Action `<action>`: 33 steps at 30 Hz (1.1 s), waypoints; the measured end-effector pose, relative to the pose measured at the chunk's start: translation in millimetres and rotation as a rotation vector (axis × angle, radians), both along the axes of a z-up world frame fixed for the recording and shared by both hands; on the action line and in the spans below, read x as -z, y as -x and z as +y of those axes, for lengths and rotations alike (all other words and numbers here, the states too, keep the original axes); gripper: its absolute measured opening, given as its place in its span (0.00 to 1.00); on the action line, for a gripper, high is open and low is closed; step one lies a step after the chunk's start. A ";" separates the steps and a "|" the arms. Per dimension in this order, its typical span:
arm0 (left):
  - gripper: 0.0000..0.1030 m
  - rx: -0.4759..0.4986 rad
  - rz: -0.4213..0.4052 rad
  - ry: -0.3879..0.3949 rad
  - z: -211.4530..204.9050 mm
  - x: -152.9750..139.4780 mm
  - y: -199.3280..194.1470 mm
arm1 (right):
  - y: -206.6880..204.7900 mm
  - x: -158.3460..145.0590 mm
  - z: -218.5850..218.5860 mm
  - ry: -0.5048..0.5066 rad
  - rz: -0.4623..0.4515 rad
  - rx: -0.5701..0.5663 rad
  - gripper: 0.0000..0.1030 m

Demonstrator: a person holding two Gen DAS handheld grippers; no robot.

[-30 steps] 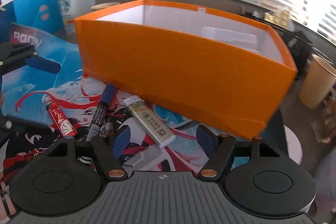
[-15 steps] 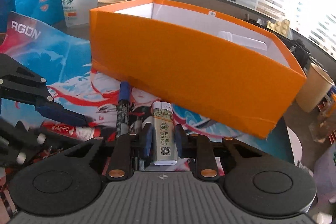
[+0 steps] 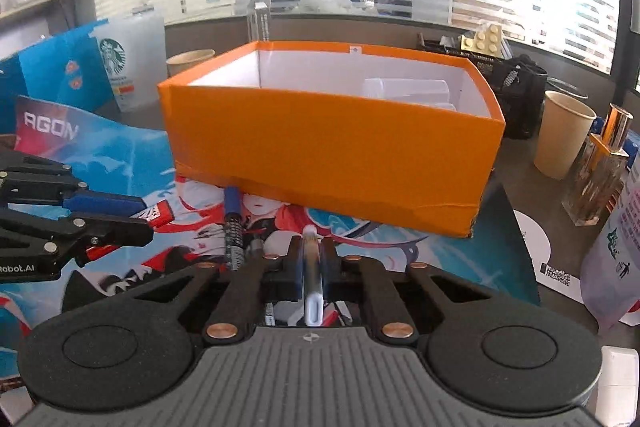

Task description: Organize rigid objects

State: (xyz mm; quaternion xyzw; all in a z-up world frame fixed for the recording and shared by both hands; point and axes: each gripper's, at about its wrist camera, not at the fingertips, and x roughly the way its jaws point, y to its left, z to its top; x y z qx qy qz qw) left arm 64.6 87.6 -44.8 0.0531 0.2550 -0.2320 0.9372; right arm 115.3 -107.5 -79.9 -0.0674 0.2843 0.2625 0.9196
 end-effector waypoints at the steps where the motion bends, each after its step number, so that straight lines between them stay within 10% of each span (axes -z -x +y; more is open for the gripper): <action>1: 0.16 0.000 0.000 -0.004 -0.2 -0.3 0.6 | -0.7 2.8 0.6 0.010 0.004 0.002 0.07; 20: 0.16 -0.035 0.041 0.044 6.1 4.1 -4.4 | -6.4 23.0 0.1 0.014 0.053 0.009 0.08; 33: 0.16 -0.050 -0.073 0.035 2.5 -45.8 -15.9 | -2.4 -37.5 -10.2 -0.066 -0.074 0.022 0.08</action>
